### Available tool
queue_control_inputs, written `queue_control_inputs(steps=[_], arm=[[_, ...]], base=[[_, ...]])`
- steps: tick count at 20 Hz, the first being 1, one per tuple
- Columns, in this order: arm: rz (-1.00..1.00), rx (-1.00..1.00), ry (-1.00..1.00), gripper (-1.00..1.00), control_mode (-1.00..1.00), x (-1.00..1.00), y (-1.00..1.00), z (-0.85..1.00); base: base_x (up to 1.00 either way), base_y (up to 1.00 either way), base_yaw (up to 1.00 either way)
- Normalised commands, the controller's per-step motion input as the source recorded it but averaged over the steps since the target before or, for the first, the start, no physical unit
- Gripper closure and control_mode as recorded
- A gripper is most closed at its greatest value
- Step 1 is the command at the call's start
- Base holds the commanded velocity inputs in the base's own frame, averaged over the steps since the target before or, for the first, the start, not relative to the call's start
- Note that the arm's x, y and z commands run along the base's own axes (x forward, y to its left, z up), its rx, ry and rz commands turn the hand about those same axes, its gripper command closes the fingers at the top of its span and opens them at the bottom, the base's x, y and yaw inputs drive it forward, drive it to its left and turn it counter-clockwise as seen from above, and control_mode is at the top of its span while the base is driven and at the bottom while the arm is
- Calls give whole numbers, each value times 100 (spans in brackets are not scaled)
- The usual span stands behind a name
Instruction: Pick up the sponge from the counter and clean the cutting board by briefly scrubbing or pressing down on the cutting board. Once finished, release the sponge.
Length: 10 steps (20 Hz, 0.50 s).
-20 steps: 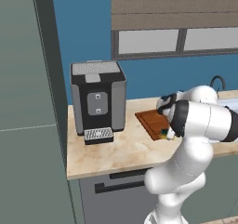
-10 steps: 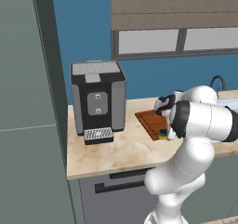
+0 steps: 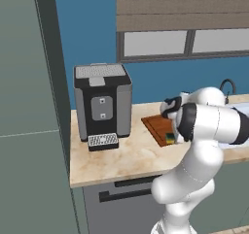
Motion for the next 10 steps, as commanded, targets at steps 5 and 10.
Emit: queue_control_inputs(steps=[5,10], arm=[[6,0,0,100,-100,25,0,5],[2,0,0,100,-100,19,0,-2]], base=[[0,0,0],[0,0,0]])
